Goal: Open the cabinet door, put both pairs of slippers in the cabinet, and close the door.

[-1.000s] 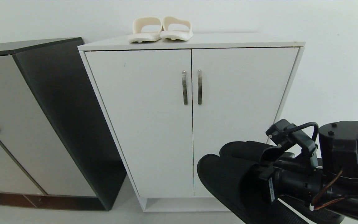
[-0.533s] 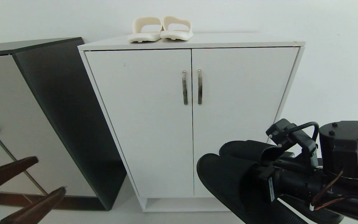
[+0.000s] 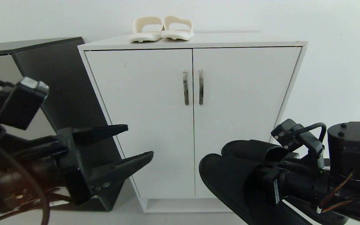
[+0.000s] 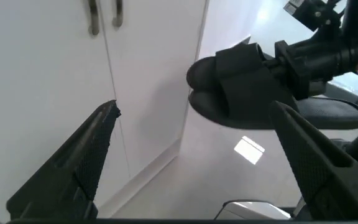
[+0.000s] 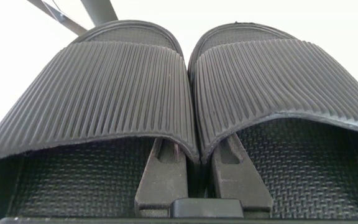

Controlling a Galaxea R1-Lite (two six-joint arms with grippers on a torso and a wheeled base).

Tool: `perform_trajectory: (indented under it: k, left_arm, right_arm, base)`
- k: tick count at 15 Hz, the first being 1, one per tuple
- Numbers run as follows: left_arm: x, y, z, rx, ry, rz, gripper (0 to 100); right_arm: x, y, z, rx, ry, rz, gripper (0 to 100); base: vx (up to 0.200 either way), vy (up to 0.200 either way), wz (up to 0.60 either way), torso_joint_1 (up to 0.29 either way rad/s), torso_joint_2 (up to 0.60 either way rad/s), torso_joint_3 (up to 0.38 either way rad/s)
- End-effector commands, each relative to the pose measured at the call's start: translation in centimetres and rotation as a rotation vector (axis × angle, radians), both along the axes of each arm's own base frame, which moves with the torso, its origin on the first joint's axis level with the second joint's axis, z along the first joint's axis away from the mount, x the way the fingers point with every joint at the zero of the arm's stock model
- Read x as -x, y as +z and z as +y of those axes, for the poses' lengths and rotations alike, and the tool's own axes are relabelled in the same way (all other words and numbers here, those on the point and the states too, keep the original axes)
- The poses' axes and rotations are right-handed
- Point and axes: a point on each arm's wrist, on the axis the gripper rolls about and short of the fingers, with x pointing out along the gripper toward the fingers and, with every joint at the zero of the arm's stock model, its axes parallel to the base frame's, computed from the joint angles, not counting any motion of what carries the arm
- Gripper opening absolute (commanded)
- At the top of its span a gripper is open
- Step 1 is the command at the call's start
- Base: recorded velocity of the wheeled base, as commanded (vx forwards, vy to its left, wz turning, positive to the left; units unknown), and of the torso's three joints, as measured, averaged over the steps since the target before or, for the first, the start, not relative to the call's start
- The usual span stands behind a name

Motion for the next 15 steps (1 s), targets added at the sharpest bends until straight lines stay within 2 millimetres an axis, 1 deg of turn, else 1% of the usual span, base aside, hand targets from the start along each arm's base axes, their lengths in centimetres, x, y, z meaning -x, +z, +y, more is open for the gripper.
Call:
perform_trajectory:
  k: [1,2,4,7,8,12,13,15]
  left_arm:
    - [-3.9,-0.1,-2.8,-0.028,-0.025,0.051,100]
    - [-4.8,0.1,-3.4,-0.028,-0.044,0.051,100]
    - [-6.3,1.0,-4.6,-0.001,-0.146,0.033,100]
    - [-9.7,1.9,-6.7,0.032,-0.180,0.040,100]
    - [-10.5,2.2,-7.5,0.057,-0.196,0.059,100]
    - [-13.2,3.4,-9.9,0.158,-0.281,0.136,100]
    - [-13.9,3.3,-10.3,0.170,-0.294,0.157,100]
    - [-14.6,3.2,-10.8,0.170,-0.307,0.152,100]
  right_arm:
    - [-0.1,-0.2,0.1,0.007,-0.003,0.004,0]
    - [-0.2,-0.3,0.2,0.012,-0.004,0.008,0]
    - [-0.3,-0.4,0.2,0.014,-0.007,0.010,0]
    - [-0.3,-0.5,0.2,0.018,-0.007,0.011,0]
    - [-0.3,-0.5,0.2,0.018,-0.007,0.011,0]
    - [-0.3,-0.5,0.2,0.019,-0.007,0.012,0]
    - [-0.2,-0.5,0.3,0.019,-0.005,0.012,0]
    - [-0.2,-0.7,0.2,0.024,-0.004,0.018,0]
  base:
    - [0.000,0.000,0.00,0.000,0.00,0.000]
    - [0.000,0.000,0.00,0.000,0.00,0.000]
    - [0.000,0.000,0.00,0.000,0.00,0.000]
    - [0.000,0.000,0.00,0.000,0.00,0.000]
    - [0.000,0.000,0.00,0.000,0.00,0.000]
    - [0.000,0.000,0.00,0.000,0.00,0.000]
    - [0.000,0.000,0.00,0.000,0.00,0.000]
    - [0.000,0.000,0.00,0.000,0.00,0.000]
